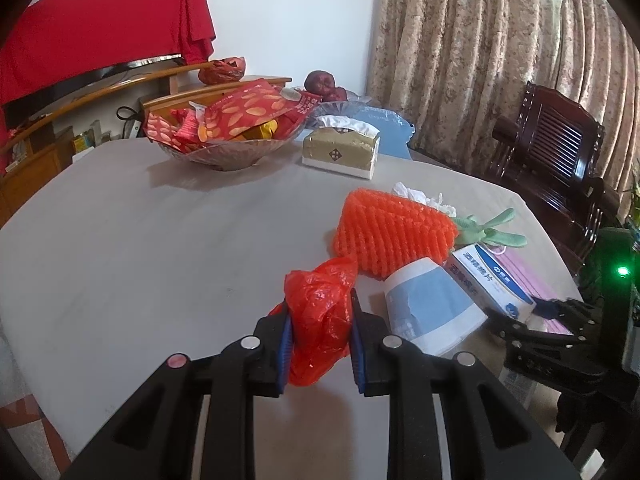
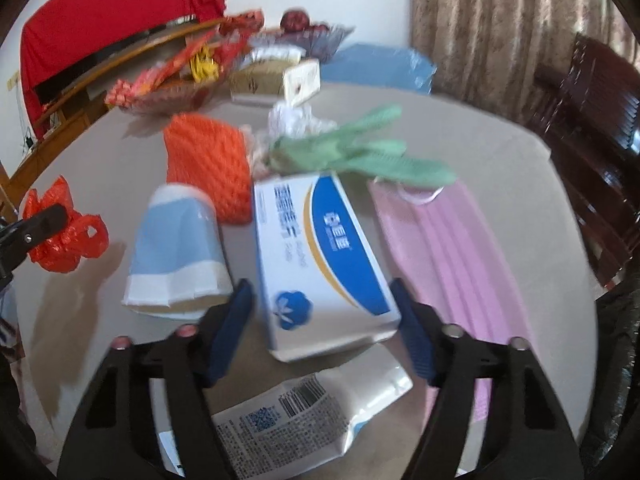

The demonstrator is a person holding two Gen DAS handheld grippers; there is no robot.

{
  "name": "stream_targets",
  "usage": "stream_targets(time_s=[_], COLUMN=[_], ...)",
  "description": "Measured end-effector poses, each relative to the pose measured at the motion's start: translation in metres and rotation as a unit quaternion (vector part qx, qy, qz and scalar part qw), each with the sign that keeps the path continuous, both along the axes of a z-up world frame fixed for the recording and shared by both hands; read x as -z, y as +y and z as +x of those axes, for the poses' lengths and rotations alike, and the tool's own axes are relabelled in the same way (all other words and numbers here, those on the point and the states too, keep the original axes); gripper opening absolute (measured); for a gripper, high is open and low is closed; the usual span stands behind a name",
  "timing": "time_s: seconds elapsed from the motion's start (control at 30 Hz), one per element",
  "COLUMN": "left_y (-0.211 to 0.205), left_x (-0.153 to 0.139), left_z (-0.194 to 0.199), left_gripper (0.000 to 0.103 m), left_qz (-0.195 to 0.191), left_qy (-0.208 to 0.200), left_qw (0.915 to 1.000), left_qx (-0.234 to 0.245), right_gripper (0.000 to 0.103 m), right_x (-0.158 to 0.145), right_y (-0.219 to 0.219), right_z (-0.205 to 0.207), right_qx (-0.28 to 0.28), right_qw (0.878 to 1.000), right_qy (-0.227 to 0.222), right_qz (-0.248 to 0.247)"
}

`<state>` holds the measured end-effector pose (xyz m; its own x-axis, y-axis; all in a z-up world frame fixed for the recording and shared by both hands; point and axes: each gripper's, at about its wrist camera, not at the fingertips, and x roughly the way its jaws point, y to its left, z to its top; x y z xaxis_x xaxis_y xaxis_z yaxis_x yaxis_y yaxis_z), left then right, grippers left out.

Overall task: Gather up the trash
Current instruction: 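Grasp the red plastic bag with the left tool, then grasp the white-and-blue alcohol wipes box with the right tool while the left holds the bag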

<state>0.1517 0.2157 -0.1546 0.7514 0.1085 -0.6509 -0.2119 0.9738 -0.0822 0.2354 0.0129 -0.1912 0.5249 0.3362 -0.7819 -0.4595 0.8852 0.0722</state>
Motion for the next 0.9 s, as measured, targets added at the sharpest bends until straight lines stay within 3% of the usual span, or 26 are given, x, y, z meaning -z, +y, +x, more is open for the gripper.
stream_targets(time_s=[0.27,0.43,0.7,0.8,0.9], left_y=[-0.009,-0.023,-0.041,-0.041,-0.042], left_x=[-0.015,-0.030,-0.023,-0.018,-0.015], left_z=[-0.003,-0.003,-0.006,-0.006,-0.006], left_gripper=[0.024,0.024,0.024,0.024,0.024], left_qz=[0.001,-0.001,-0.003,-0.004,-0.003], left_qy=[-0.015,-0.030,-0.020,-0.012,-0.008], left_qw=[0.9999,0.9993,0.9991,0.9991,0.9991], left_qx=[0.008,0.022,0.038,0.040,0.041], right_gripper=[0.054,0.054,0.055,0.058,0.068], right_x=[-0.047,-0.061,-0.034,-0.029,-0.022], right_y=[-0.013,-0.028,-0.037,-0.036,-0.032], right_z=[-0.017,-0.031,-0.044,-0.042,-0.034], right_qx=[-0.006,-0.001,0.000,0.003,0.013], right_qw=[0.998,0.998,1.000,1.000,1.000], right_qy=[-0.048,-0.046,-0.011,-0.006,0.000], right_qz=[0.029,0.038,0.017,0.020,0.017])
